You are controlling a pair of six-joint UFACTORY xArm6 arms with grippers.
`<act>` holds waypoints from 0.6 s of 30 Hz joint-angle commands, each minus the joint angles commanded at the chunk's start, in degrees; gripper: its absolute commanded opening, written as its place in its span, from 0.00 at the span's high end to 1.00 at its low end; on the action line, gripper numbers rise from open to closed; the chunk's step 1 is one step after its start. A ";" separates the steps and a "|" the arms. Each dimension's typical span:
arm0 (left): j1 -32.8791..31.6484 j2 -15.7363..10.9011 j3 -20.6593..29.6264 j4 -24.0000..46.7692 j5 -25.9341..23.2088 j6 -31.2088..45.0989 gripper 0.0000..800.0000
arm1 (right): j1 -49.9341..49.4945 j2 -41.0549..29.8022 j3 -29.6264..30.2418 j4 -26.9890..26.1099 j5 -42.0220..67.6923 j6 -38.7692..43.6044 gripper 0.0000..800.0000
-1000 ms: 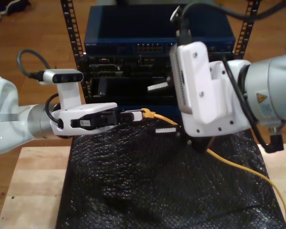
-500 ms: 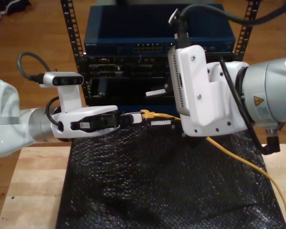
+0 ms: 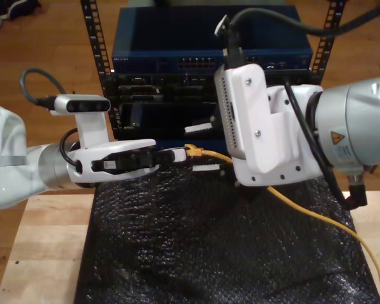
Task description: Grab the cable and plug it in
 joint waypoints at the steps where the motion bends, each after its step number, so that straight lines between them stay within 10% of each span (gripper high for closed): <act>1: 0.00 0.09 -0.09 -0.26 0.18 0.00 0.98 | 0.00 0.00 0.00 0.00 0.09 0.09 0.50; 18: 0.00 0.09 -0.09 -0.70 1.58 -0.18 0.98 | 1.05 -0.70 -0.79 0.00 0.18 1.23 0.53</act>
